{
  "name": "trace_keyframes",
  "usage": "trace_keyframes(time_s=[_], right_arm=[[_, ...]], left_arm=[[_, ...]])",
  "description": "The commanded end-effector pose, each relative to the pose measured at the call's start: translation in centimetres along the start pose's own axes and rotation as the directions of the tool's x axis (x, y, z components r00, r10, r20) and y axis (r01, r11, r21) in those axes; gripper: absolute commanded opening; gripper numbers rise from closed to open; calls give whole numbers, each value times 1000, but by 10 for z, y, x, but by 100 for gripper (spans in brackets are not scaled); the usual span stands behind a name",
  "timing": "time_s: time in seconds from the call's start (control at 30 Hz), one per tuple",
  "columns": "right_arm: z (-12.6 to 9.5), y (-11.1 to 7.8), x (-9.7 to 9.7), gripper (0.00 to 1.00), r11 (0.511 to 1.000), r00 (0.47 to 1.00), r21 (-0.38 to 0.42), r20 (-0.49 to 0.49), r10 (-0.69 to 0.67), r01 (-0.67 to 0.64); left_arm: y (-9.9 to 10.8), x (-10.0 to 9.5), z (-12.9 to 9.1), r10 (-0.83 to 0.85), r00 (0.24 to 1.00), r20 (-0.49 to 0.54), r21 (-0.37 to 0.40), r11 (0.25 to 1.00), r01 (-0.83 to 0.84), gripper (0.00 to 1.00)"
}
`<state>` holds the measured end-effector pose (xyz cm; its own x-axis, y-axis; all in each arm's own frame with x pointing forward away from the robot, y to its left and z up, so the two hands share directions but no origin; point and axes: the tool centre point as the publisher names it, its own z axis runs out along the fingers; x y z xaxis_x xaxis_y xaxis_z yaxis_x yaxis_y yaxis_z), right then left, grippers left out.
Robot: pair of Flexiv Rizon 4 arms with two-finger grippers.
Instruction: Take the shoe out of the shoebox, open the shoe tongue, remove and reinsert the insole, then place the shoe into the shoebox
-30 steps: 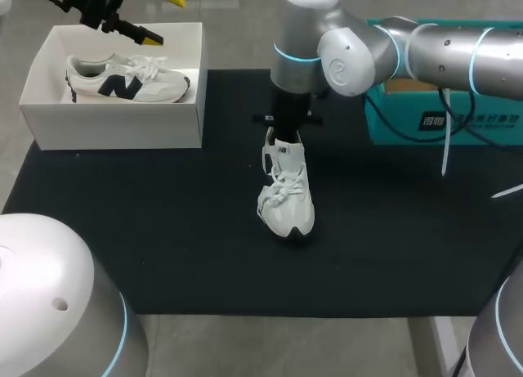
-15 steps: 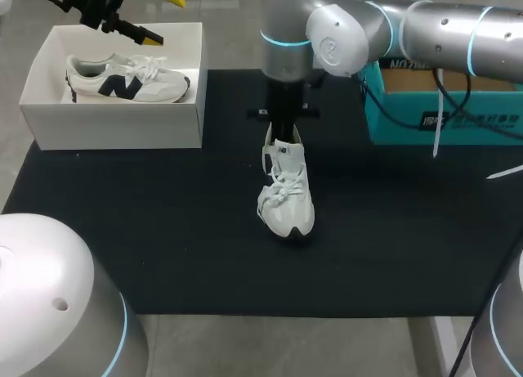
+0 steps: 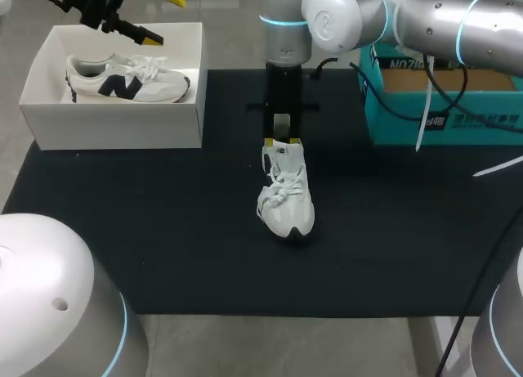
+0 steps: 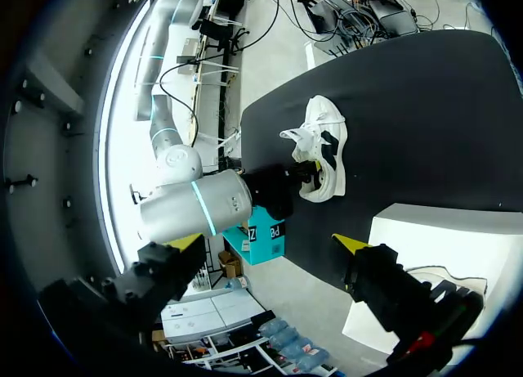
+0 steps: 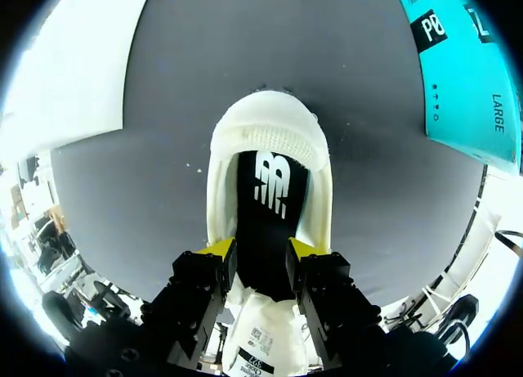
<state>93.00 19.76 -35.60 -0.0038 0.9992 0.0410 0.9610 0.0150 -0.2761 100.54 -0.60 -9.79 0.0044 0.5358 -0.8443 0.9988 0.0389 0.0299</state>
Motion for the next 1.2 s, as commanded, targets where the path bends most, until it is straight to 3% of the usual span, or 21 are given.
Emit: trace_keyframes(time_s=[0.03, 0.13, 0.17, 0.23, 0.53, 0.67, 1.2], right_arm=[[2, 4, 1, 43, 1000, 1000, 22, 6, 7, -7], [3, 3, 0, 49, 1000, 1000, 26, 3, 17, -17], [3, 3, -1, 62, 999, 1000, 28, 0, 18, -18], [4, 2, -2, 100, 999, 1000, 35, -1, 23, -23], [6, -4, -10, 100, 998, 999, 56, 0, 41, -41], [7, -8, -9, 100, 994, 998, 93, -12, 56, -55], [-3, -23, -4, 100, 990, 996, 111, 9, 84, -84]], left_arm=[[1, 0, 0, 1, 1000, -3, 2, 1000, -1, 100], [1, 0, 0, 1, 1000, -3, 2, 1000, -1, 100], [1, 0, 0, 1, 1000, -3, 2, 1000, -1, 100], [1, 0, 0, 1, 1000, -3, 2, 1000, -1, 100], [1, 0, 0, 1, 1000, -3, 2, 1000, -1, 100], [1, 0, 0, 1, 1000, -3, 2, 1000, -1, 100], [1, 0, 0, 1, 1000, -3, 2, 1000, -1, 100]])
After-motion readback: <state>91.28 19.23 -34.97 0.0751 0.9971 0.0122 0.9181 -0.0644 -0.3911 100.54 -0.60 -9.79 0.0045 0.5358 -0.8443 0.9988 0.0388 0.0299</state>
